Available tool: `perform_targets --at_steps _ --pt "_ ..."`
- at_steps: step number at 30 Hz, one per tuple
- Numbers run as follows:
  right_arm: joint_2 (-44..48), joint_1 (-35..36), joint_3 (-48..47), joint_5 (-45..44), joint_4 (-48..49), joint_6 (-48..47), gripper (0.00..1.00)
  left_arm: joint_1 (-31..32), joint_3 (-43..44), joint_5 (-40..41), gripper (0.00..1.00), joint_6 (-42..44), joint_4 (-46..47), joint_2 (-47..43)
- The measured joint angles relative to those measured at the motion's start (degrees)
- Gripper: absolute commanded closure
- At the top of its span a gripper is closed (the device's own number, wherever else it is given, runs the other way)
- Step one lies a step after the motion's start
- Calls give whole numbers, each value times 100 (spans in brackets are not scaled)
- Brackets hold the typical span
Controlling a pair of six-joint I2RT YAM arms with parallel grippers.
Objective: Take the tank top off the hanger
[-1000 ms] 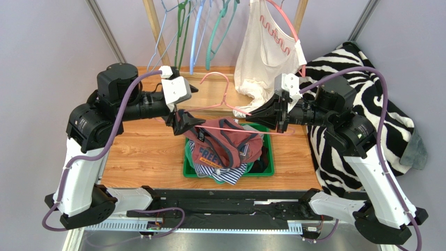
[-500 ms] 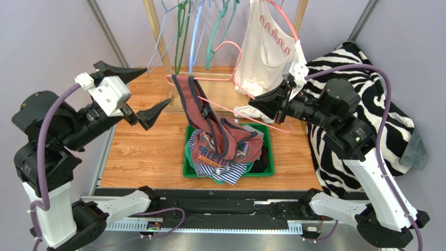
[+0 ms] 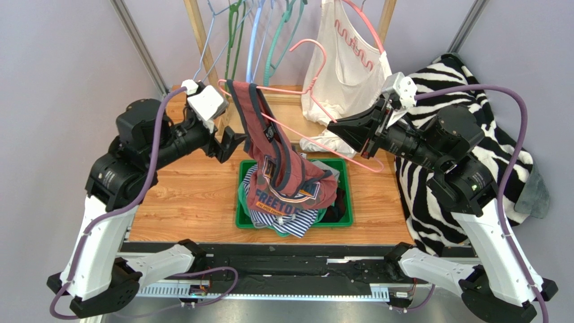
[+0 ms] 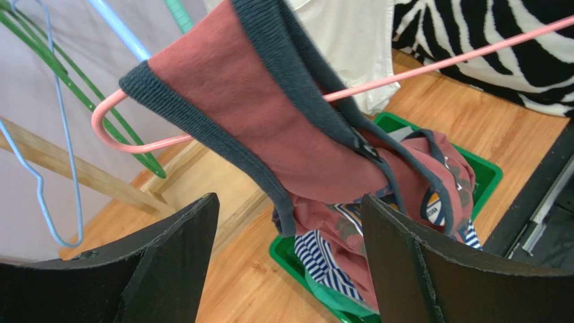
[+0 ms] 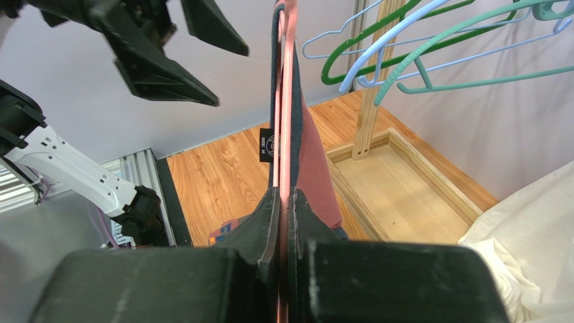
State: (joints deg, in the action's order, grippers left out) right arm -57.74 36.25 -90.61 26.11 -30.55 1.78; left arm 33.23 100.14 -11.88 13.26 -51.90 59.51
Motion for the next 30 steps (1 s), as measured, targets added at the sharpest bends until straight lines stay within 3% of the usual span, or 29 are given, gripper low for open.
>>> perform_targets --at_steps 6,11,15,16,23,27,30 --pt "223 0 0 55 -4 63 100 0 -42 378 7 -522 234 398" --pt "415 0 2 140 -2 118 100 -68 52 249 7 -1110 293 688" --pt "498 0 50 177 0 140 100 -295 131 -267 26 -1602 334 839" --pt "511 0 72 181 -4 140 100 -356 151 -431 36 -1687 352 866" --pt "538 0 109 179 -13 125 100 -490 160 -1357 58 -1930 455 894" --pt "538 0 105 140 -59 59 100 -490 162 -1502 90 -1886 450 857" --pt "520 0 42 96 -166 -9 100 -490 162 -1504 100 -1825 439 800"
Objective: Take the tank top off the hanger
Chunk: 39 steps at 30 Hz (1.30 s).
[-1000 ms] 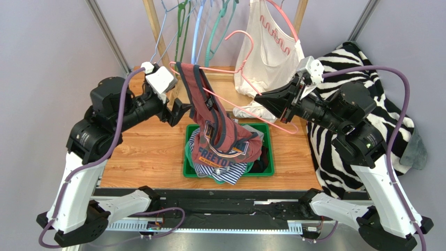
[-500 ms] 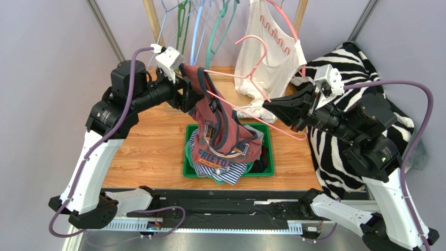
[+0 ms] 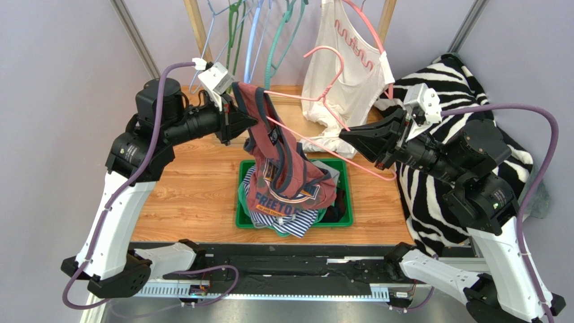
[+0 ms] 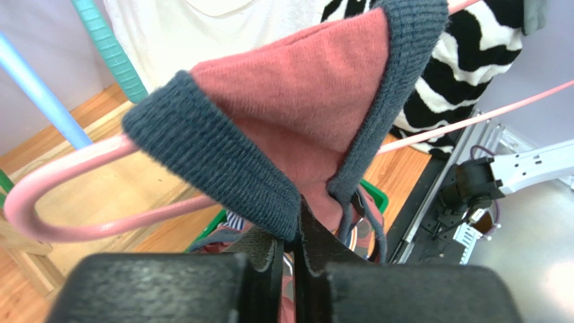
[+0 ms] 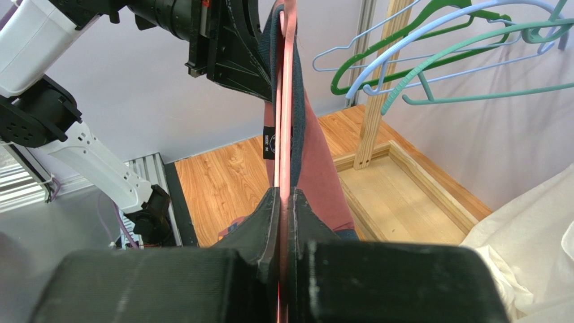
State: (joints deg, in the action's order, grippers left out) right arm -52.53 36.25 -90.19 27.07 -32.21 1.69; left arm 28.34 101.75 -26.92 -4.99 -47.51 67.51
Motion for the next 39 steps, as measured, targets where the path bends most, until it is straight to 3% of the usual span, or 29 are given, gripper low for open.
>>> perform_targets --at_steps 8,16,26,32,36,39 --pt "-17 0 -125 -46 -138 -76 100 0 234 221 100 175 -127 -96" --pt "118 0 -127 -247 -221 -190 100 2 1325 861 100 455 -127 72" --pt "1071 0 125 -935 -1001 -459 100 94 2162 1349 100 568 -74 817" --pt "1604 2 662 -2240 -1390 -494 100 1038 2796 1412 100 1043 -101 1469" --pt "1381 2 767 -2957 -1537 -448 100 1799 3388 1572 100 1554 -144 1919" --pt "1038 2 765 -3292 -1576 -404 100 1989 3847 1676 100 1803 -131 2181"
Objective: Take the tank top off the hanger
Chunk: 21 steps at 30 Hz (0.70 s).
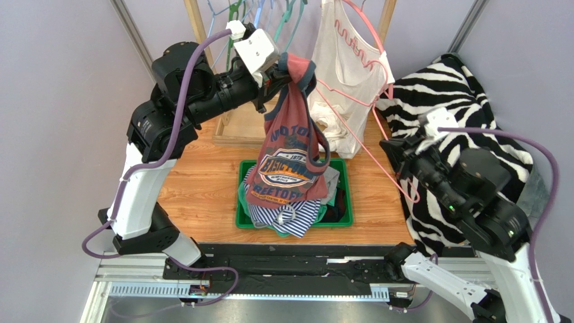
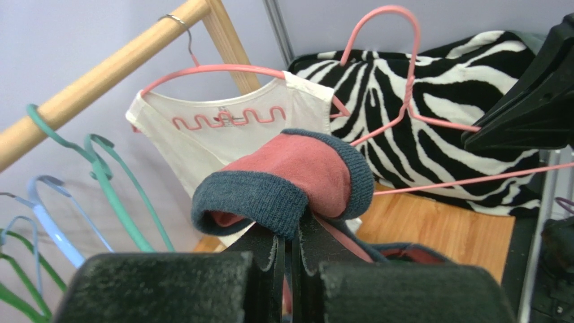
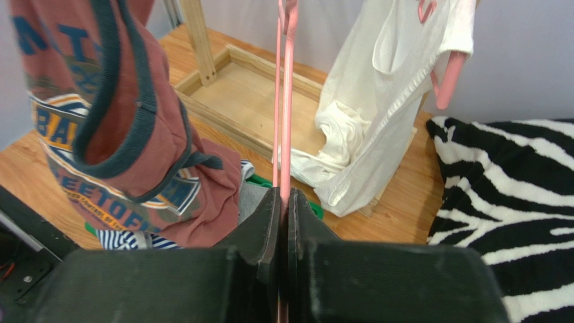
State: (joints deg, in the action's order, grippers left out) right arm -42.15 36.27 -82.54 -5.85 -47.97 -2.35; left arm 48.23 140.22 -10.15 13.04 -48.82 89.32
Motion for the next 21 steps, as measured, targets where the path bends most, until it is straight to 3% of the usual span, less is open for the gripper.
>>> perform_targets --at_steps 4,10,21 --pt "-494 -2 -7 -306 -26 101 100 2 -280 35 100 157 72 -131" --pt "-1215 -63 -409 -501 -122 341 100 15 -2590 -201 100 313 -109 -975" --pt "-2164 -385 -1405 -457 -107 616 100 186 -4330 -444 100 584 -942 -638"
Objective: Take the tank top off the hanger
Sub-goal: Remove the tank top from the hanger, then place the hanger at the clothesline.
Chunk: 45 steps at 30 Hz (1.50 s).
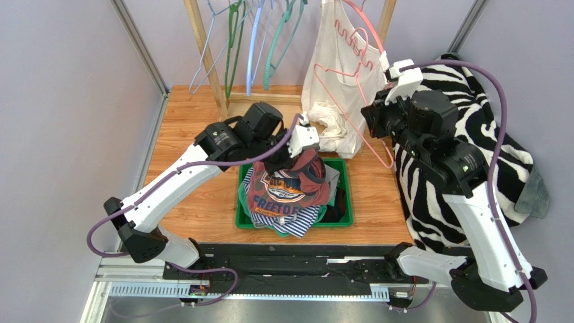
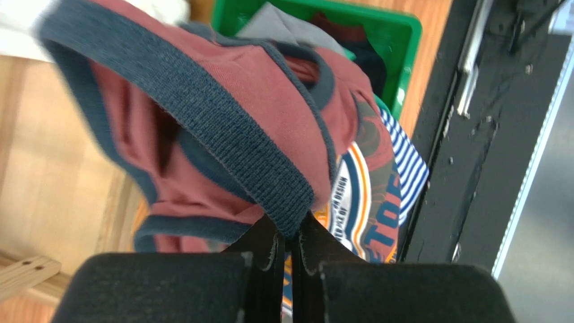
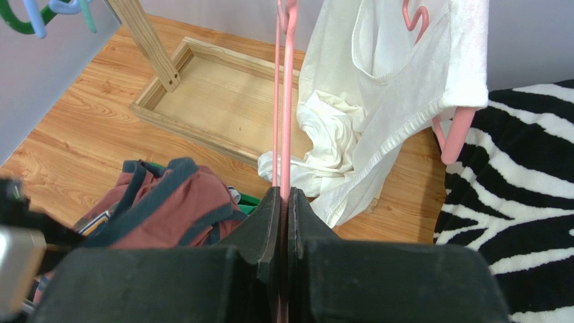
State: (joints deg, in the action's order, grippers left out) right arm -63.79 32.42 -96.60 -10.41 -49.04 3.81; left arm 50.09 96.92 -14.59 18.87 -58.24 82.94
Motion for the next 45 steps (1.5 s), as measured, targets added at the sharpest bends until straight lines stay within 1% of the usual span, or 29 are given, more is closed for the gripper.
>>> perform_targets --at_steps 5,9,12,16,22,25,26,29,30,32,33,39,41,42,43,44,45 --pt "-496 -313 -321 177 -2 92 100 490 -966 83 100 278 79 -184" --pt "-815 -533 -450 299 9 116 100 702 -1604 184 100 435 142 -203" --pt "-964 -671 -474 393 35 136 100 669 -1709 275 100 439 199 9" --pt "-1174 -800 -654 468 81 133 100 540 -1803 262 100 350 503 415" --pt "-1429 -890 -935 610 334 133 100 282 -2406 264 100 315 1069 979" --pt "-1526 -892 -1067 682 367 131 100 251 -2754 284 100 361 1397 1019" --pt "-1563 -901 -1128 708 378 127 100 254 -2844 315 98 372 1495 1019" --pt "-1672 -901 -1303 763 415 90 100 269 -3018 345 84 398 1709 1019" --pt "-1700 -901 -1338 776 428 83 100 269 -3045 350 75 398 1746 1019" --pt "-1805 -901 -1469 798 439 63 100 269 -3071 348 67 411 1788 1038" --pt "-1873 -901 -1554 804 446 48 100 269 -3073 332 61 415 1792 1056" --pt "-2291 -901 -1961 892 533 -109 100 262 -3049 153 48 402 1729 1150" --pt "-2461 -901 -2149 901 520 -153 100 271 -3008 131 48 352 1628 1130" --pt "-2529 -901 -2232 901 522 -175 100 278 -2951 138 45 337 1537 1132" --pt "-2629 -901 -2356 896 511 -199 100 275 -2876 142 30 308 1425 1141" --pt "-2732 -901 -2490 894 511 -214 100 273 -2771 149 28 278 1272 1150" --pt "-2846 -901 -2643 885 522 -236 100 271 -2660 127 14 225 1091 1158"
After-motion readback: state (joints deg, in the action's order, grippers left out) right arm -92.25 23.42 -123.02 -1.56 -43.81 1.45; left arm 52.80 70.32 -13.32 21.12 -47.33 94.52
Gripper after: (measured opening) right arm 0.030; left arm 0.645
